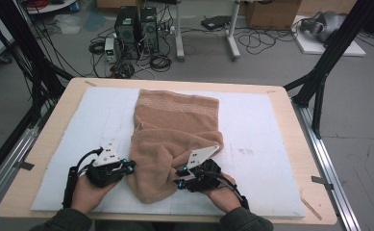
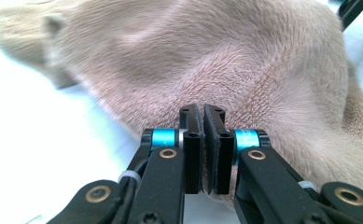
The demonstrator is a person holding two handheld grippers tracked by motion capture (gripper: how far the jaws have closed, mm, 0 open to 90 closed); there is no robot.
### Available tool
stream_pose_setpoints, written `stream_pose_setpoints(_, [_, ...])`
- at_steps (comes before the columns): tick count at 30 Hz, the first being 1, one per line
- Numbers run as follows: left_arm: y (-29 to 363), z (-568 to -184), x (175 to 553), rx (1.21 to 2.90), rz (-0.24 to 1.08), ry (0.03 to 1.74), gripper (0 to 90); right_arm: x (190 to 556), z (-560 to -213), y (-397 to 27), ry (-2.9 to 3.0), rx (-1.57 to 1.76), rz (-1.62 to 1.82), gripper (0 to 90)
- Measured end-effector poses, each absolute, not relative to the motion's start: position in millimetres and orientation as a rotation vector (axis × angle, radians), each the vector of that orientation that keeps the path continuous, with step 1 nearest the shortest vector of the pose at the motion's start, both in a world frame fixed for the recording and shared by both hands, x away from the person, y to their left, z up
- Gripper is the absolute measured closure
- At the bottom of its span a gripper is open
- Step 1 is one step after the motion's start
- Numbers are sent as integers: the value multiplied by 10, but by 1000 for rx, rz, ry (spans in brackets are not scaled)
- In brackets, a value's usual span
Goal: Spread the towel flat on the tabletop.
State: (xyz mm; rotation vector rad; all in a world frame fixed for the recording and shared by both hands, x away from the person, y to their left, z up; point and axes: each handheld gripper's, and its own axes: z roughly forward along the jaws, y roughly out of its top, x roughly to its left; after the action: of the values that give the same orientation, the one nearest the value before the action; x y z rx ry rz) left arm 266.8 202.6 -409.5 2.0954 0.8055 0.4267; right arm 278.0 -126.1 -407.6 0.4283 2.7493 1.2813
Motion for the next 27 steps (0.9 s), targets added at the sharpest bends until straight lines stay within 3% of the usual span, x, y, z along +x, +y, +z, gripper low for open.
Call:
stream_pose_setpoints(5, [2196,-4151,2957,2062,495,949,863,2939,-4100,-1479,2607,595,1153,579])
stream_pose_setpoints(9, [2256,-4220,3105,2046,440,1030,851,3118,-4177,-1586,2562,752,1156,506])
stream_pose_setpoints(12, [2225,-4173,3014,2008,389,942,724,3206,-4242,-1560,2592,764,1132,532])
stream_pose_setpoints(14, [2152,-4190,2966,2057,337,900,574,3231,-4315,-1503,2633,759,1083,580])
stream_pose_setpoints(16, [2077,-4266,2949,2116,278,871,527,3220,-4394,-1438,2655,735,1041,648])
stream_pose_setpoints(18, [2011,-4367,2943,2182,257,845,587,3190,-4396,-1433,2635,713,1042,798])
stream_pose_setpoints(19, [1980,-4402,2924,2196,291,827,710,3184,-4384,-1447,2646,703,1038,854])
stream_pose_setpoints(21, [1969,-4384,2891,2177,291,822,842,3172,-4366,-1484,2692,671,1043,872])
stream_pose_setpoints(27, [2073,-4121,2781,2056,271,802,853,3035,-4114,-1799,2701,598,1083,877])
